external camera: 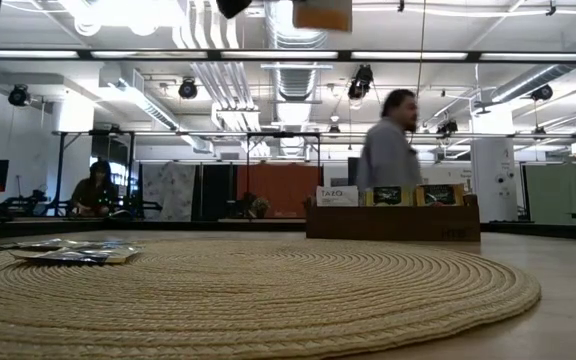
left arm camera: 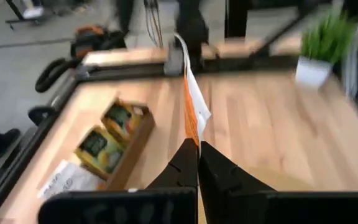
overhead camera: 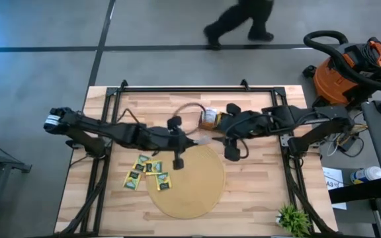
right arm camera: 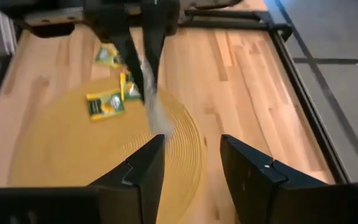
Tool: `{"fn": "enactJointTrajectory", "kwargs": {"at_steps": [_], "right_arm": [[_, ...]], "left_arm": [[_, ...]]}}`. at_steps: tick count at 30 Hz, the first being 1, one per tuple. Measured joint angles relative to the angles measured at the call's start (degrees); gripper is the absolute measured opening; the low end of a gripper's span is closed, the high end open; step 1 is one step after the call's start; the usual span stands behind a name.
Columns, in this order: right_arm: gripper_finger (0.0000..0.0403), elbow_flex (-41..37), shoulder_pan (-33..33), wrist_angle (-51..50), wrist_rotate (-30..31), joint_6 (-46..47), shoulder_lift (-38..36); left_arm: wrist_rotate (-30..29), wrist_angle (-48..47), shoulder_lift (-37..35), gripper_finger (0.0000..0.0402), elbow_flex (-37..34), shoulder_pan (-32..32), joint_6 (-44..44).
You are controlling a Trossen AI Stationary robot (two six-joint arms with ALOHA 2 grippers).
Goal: Pick & Place Tea
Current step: Put the orange tea bag into the left section of the wooden organizer
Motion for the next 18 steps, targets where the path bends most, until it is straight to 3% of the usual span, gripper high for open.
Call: {"fn": "enactJointTrajectory", "kwargs": {"at_steps": [9,18], "right_arm": [[0.0161,8.1,0.0,-8.8,-1.4,-1.4,6.8],[0.0146,11.0,0.0,-12.9,-3.0,-2.5,11.1]], "left_arm": [[0.4,-3.9,5.4,0.0000,4.1,1.3,4.6],[1.1,-2.9,5.4,0.0000,4.3,2.2,6.0]]}}
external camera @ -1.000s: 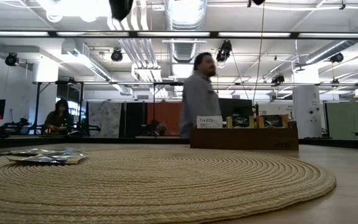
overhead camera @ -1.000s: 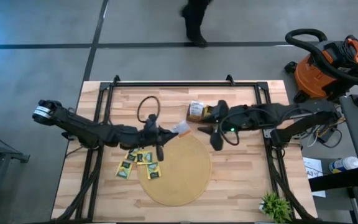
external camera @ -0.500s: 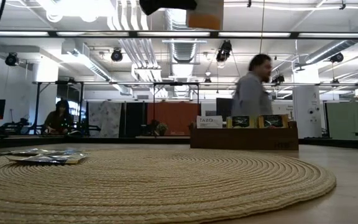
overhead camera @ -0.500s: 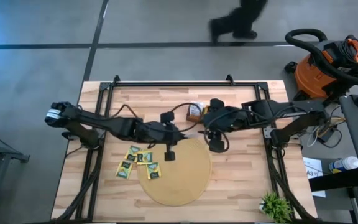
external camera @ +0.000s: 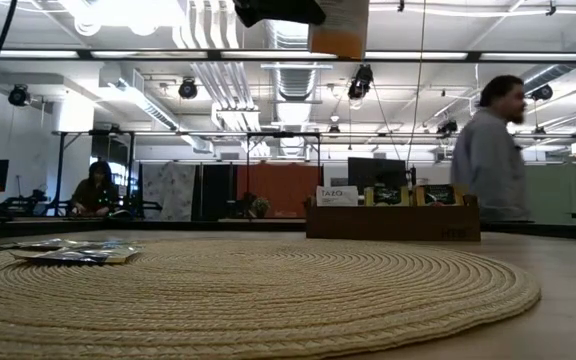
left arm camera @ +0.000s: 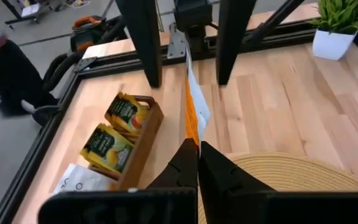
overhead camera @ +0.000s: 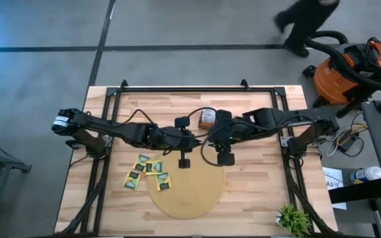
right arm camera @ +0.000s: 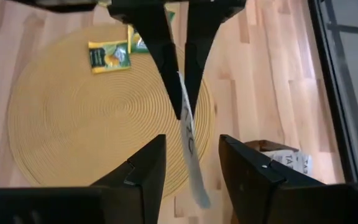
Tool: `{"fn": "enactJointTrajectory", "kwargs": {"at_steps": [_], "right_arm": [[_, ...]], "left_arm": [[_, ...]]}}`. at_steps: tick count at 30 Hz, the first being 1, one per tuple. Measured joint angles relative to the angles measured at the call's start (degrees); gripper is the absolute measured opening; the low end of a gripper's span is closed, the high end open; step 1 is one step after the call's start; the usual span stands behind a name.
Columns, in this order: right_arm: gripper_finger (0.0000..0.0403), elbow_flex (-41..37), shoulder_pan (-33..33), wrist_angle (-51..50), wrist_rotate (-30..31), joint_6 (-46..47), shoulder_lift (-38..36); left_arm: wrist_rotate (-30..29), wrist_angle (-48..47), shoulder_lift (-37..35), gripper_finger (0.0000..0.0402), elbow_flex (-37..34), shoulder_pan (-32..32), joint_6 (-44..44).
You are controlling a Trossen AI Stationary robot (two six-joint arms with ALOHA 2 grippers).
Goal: Pick & Place Tea
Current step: Put the orange tea bag into the left section of the wooden organizer
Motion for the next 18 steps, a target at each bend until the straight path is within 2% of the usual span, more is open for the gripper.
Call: {"fn": "enactJointTrajectory", "kwargs": {"at_steps": [9,18], "right_arm": [[0.0113,0.1,0.0,-0.2,0.0,-1.4,1.3],[0.0034,0.1,0.0,-0.2,0.2,-1.4,1.2]], "left_arm": [[0.8,0.6,0.0,0.0000,-0.1,0.3,0.5],[0.8,0.4,0.0,0.0000,-0.2,0.9,0.5]]}}
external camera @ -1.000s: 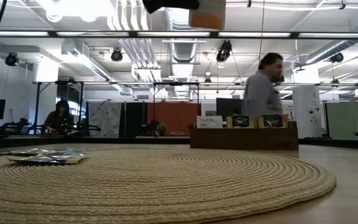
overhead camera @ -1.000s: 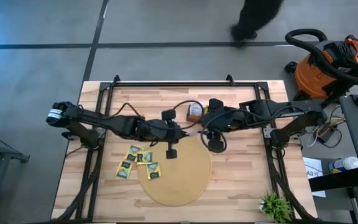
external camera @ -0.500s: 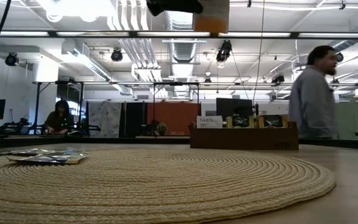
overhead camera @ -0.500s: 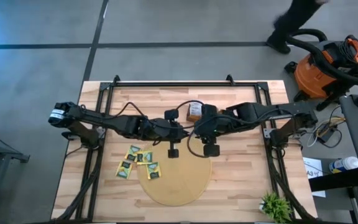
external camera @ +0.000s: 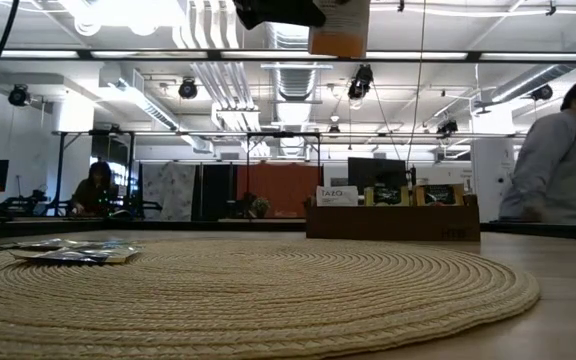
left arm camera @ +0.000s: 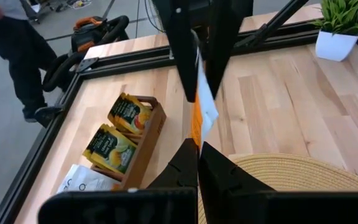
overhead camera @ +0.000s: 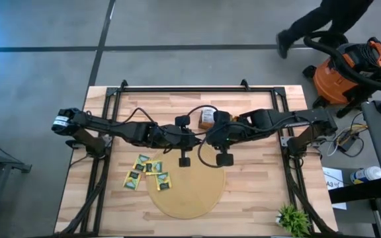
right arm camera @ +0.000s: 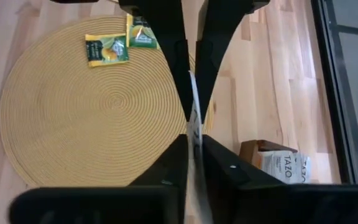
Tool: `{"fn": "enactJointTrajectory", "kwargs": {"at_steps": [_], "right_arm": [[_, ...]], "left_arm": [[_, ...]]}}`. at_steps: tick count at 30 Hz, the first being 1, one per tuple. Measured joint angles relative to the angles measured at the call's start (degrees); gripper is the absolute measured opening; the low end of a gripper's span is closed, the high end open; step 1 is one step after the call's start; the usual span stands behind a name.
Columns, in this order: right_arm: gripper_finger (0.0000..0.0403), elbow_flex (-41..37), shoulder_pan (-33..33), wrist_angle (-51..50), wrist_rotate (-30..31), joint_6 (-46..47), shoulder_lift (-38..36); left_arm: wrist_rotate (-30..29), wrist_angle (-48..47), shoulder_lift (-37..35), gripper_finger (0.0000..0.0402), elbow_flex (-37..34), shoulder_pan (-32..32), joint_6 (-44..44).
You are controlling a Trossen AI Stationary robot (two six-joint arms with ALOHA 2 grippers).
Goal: Pick & Place Tea
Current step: Put the orange tea bag into the left section of the wooden organizer
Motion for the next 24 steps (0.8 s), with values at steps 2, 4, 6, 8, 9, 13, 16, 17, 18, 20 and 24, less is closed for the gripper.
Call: {"fn": "enactJointTrajectory", "kwargs": {"at_steps": [2,4,6,8,9,13,16,17,18,20,24], "right_arm": [[0.0016,0.0,0.0,0.0,0.0,0.0,0.0],[0.0011,0.0,-0.1,0.0,0.0,0.1,0.0],[0.0009,0.0,-0.2,0.0,0.0,0.1,0.1],[0.0009,0.0,-0.2,0.0,0.0,0.1,0.1],[0.0009,0.0,-0.4,0.0,0.0,0.1,0.1],[0.0009,0.0,-1.3,0.0,0.0,0.2,0.1],[0.0008,0.0,-3.1,-0.3,0.0,0.2,0.1],[0.0008,0.0,-4.0,-0.8,0.0,0.2,0.1],[0.0008,0.0,-5.0,-1.3,0.0,0.2,0.1],[0.0008,-0.6,-7.3,-1.3,-0.3,0.0,0.1],[0.0008,-4.2,-13.4,0.7,-3.9,-1.8,0.1]], "left_arm": [[0.0,0.2,0.0,0.0000,-0.1,0.1,0.0],[-0.4,0.3,0.0,0.0000,-0.3,0.1,-0.2],[-1.4,0.2,0.0,0.0002,-0.3,0.1,-2.0],[-2.0,0.2,0.0,0.0013,-0.3,0.1,-4.5],[-2.4,0.0,0.0,0.0022,-0.4,0.1,-5.7],[-6.5,-0.7,0.1,0.0075,-0.4,0.0,-8.2],[-13.0,-4.3,0.1,0.0115,-0.4,-0.3,-11.1],[-14.7,-6.1,0.1,0.0126,-0.4,-0.4,-13.1],[-15.7,-8.2,-0.1,0.0135,-0.4,-0.5,-15.4],[-16.3,-12.2,-0.6,0.0148,-0.5,-0.8,-20.0],[-16.5,-14.7,-2.4,0.0153,-2.0,-2.6,-25.8]]}}
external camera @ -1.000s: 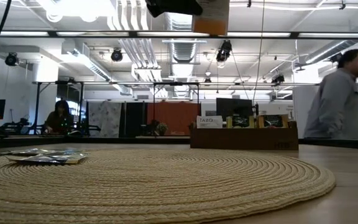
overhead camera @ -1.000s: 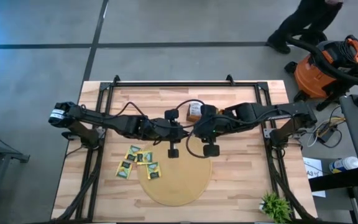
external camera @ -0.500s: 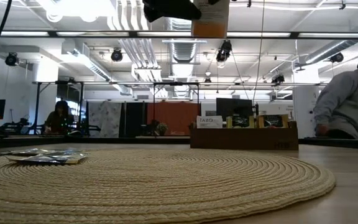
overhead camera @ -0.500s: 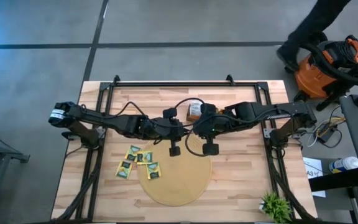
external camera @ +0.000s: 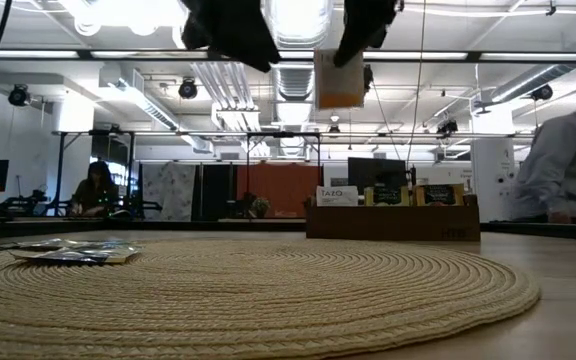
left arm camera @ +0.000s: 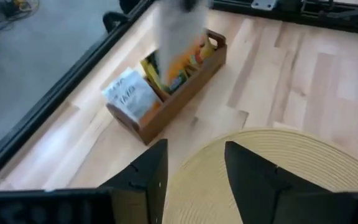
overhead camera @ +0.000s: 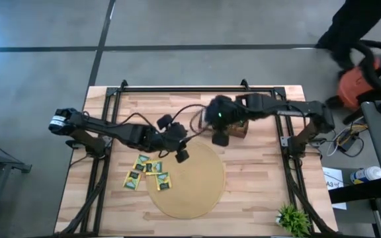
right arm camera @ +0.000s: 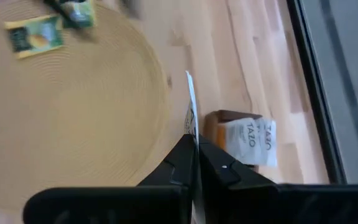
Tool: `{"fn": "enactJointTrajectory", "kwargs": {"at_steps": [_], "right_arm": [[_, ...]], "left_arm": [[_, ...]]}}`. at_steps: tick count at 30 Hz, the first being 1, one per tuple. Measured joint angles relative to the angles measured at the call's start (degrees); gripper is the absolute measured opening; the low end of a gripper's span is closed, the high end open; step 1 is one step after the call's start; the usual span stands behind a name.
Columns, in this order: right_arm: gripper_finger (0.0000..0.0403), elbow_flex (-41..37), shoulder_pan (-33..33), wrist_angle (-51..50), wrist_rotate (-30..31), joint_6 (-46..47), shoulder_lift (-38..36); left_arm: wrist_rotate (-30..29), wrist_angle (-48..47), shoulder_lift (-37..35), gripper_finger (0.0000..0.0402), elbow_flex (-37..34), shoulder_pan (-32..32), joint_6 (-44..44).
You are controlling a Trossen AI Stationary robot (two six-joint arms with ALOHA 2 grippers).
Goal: Pick & Place Tea
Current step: Put the orange tea bag into the left section of the wooden organizer
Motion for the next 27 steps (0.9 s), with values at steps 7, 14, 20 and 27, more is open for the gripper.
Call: {"fn": "enactJointTrajectory", "kwargs": {"at_steps": [7,14,20,27], "right_arm": [[0.0008,-10.9,-10.2,11.9,-7.1,-2.5,0.0],[0.0008,-19.8,-15.7,21.1,-9.9,-2.9,0.0],[0.0008,-24.8,-17.0,28.6,-10.9,-2.9,0.0],[0.0008,-28.6,-18.1,31.5,-10.8,-3.1,0.0]], "left_arm": [[-7.3,1.4,-4.1,0.0154,-5.9,-3.4,-10.0],[-10.9,1.7,-6.7,0.0154,-9.9,-5.5,-16.7],[-11.6,2.0,-6.7,0.0154,-10.4,-5.4,-16.5],[-11.6,1.9,-6.7,0.0154,-10.4,-5.3,-15.4]]}}
